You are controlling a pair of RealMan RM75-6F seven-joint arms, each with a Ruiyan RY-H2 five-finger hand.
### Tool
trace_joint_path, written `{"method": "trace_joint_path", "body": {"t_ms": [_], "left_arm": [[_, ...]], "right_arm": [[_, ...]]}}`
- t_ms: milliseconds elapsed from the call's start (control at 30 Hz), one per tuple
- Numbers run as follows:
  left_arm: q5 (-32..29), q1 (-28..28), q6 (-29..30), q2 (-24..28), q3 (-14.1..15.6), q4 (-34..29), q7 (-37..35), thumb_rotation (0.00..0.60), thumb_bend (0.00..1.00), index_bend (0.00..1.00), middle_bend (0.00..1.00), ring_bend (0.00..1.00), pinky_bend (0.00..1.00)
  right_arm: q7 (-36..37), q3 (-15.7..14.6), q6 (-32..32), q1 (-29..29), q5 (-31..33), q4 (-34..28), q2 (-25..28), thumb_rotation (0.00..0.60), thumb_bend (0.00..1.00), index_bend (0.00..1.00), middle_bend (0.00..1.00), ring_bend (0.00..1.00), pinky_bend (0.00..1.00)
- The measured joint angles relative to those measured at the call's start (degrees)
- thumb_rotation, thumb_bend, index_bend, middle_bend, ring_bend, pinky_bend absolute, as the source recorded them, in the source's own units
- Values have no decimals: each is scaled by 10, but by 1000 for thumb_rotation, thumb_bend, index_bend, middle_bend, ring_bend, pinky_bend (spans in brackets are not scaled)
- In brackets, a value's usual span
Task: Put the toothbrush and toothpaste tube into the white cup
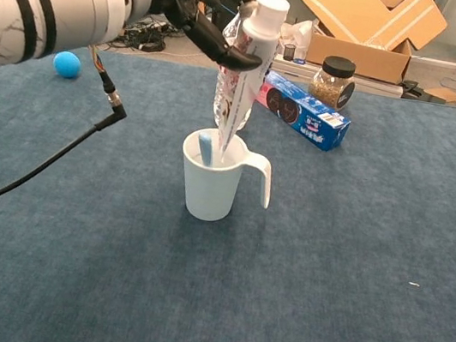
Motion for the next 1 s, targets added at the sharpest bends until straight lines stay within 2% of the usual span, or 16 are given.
{"method": "trace_joint_path", "body": {"t_ms": [600, 1000], "left_arm": [[-3, 0, -10, -23, 12, 42, -28, 600, 463, 634, 32, 15, 53], [-8, 5, -39, -39, 18, 91, -67, 600, 463, 634, 32, 14, 53]], "right_arm": [[7, 0, 3, -2, -1, 1, 1, 600, 109, 353, 226, 186, 446], [5, 0, 3, -1, -1, 0, 1, 600, 109, 353, 226, 186, 446]]}}
